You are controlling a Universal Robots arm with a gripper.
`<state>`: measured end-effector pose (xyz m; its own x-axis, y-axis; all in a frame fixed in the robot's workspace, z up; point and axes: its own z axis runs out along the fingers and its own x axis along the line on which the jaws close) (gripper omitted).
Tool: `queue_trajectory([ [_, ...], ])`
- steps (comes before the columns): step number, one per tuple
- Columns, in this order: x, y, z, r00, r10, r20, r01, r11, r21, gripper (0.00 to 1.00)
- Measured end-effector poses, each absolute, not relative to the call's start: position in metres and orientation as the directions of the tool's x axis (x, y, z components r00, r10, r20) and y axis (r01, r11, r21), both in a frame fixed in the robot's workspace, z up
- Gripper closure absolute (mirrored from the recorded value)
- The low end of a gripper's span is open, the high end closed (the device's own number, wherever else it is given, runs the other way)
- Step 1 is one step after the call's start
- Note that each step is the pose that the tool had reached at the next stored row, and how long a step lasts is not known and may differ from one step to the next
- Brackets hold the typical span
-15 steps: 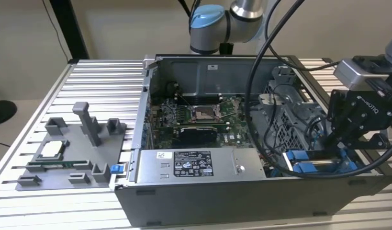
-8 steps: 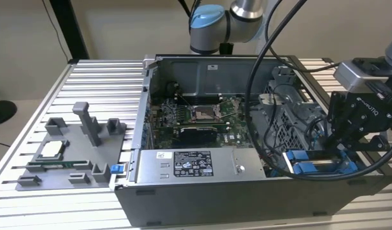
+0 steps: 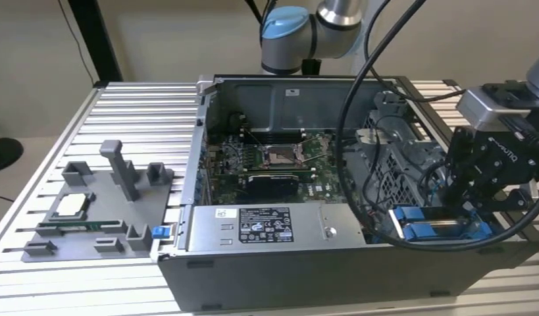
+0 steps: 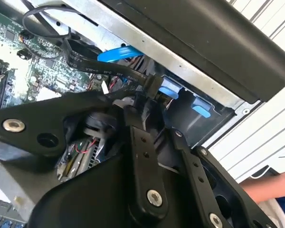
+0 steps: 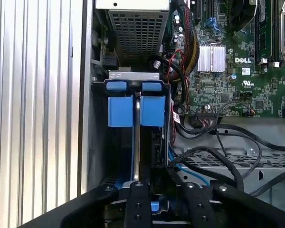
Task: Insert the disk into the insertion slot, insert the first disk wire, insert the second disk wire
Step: 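Insert the first disk wire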
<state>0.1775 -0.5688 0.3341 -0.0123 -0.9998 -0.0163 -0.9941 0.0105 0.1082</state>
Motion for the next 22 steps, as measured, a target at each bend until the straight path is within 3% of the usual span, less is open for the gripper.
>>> queue_trajectory([
  [10, 0.178, -0.569, 0.377, -0.012, -1.000, -0.015, -0.994, 0.010, 0.108, 1.00],
  [20, 0.205, -0.569, 0.378, -0.012, -1.000, -0.014, -0.992, 0.010, 0.129, 1.00],
  [21, 0.210, -0.569, 0.378, -0.012, -1.000, -0.014, -0.991, 0.010, 0.134, 0.00],
  [22, 0.214, -0.569, 0.378, -0.013, -1.000, -0.014, -0.990, 0.010, 0.140, 0.00],
])
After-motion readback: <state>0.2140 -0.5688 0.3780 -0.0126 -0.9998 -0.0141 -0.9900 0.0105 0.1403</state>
